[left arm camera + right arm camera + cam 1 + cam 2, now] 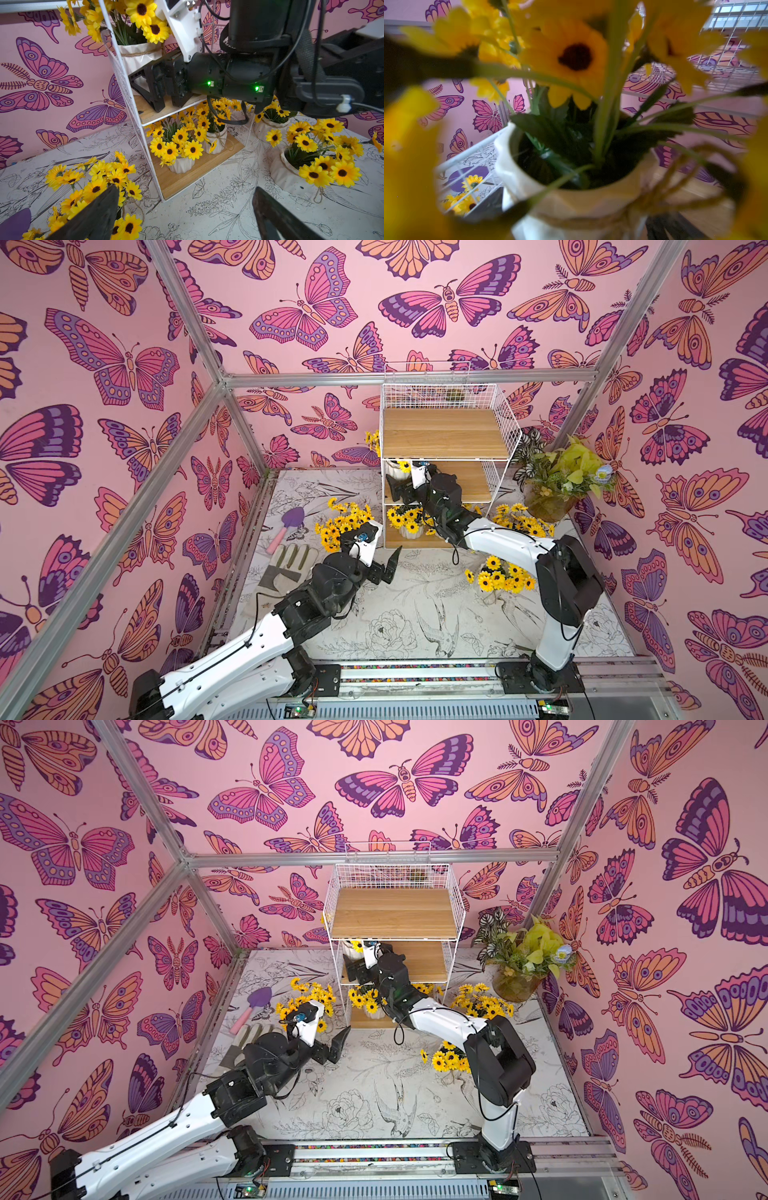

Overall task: Take the sunflower pots off the shelves
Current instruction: Pick up the sunflower pot from the shelf.

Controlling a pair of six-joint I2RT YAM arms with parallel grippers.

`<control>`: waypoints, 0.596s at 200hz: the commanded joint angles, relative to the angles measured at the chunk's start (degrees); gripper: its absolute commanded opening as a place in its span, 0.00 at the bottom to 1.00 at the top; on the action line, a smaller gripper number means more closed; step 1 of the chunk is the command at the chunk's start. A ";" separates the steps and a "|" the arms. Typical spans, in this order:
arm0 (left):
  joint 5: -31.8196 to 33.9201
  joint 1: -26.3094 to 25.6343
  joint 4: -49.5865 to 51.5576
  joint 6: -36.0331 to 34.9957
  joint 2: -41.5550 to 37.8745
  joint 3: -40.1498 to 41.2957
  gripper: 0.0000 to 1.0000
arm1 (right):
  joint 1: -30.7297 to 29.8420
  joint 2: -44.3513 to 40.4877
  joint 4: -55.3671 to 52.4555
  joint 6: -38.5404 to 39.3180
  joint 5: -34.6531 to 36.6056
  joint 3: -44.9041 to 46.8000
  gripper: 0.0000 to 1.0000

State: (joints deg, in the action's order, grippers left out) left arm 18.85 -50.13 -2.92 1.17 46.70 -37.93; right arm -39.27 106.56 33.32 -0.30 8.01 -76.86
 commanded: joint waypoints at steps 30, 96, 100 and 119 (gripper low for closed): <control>-0.75 0.82 0.53 1.37 -1.11 1.23 1.00 | -0.45 7.61 -2.45 -0.95 -2.29 -2.23 0.99; -0.59 0.92 0.30 2.28 -1.09 2.49 1.00 | -0.42 13.09 -0.17 -0.80 3.18 -5.22 1.00; -0.53 0.91 0.38 2.31 -1.13 2.51 1.00 | -0.46 13.26 -0.22 -0.72 3.70 -5.43 0.99; -0.39 1.00 0.28 2.43 -1.19 2.85 1.00 | -0.44 13.85 0.03 -0.48 4.39 -5.50 0.95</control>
State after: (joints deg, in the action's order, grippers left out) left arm 18.87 -49.52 -2.90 2.72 46.09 -36.27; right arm -39.33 114.45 39.42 -0.19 10.76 -84.14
